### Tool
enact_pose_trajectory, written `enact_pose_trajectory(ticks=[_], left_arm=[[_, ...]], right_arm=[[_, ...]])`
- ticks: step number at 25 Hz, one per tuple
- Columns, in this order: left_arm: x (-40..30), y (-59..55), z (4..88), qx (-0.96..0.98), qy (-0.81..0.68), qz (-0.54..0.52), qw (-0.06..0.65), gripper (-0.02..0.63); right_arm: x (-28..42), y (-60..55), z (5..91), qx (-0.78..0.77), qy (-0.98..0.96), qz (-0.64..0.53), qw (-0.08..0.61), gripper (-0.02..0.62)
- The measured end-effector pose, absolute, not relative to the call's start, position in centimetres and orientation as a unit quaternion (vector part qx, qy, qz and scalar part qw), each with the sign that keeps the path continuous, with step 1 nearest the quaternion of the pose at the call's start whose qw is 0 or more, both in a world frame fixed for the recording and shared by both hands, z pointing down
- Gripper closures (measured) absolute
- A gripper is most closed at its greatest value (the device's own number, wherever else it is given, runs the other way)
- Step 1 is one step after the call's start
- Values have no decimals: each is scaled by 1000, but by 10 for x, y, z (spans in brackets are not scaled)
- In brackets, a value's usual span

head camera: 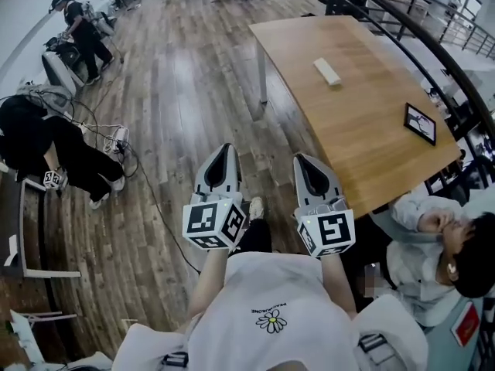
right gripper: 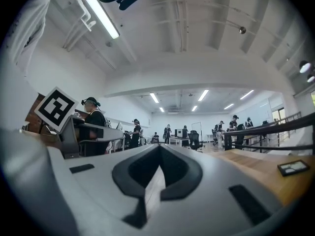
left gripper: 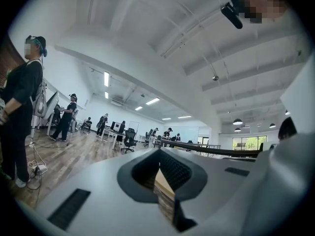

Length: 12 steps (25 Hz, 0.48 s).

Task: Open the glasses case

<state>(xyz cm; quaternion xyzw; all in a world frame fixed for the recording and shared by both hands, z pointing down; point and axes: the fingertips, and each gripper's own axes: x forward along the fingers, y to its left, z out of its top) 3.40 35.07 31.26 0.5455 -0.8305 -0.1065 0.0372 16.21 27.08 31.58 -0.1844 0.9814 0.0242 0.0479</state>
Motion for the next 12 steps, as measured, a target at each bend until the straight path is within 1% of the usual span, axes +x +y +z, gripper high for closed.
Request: enact_pose_trajectory(ticks=[2,5,8,12], left_arm=[[32,331,317,564,-817,-107,56,591],[21,298,320,587,-796,-121,86,591],[2,265,309,603,-782,-139,74,591],[-23,221,303,619,-771,-134,59,591]], right_arm=[[161,259,311,-187,980,30,54,589],[155,237,298,-188,979,7,82,589],[146,210,284,-201,974,16,104,589],[129,171,285,-234,967,54,90,589]])
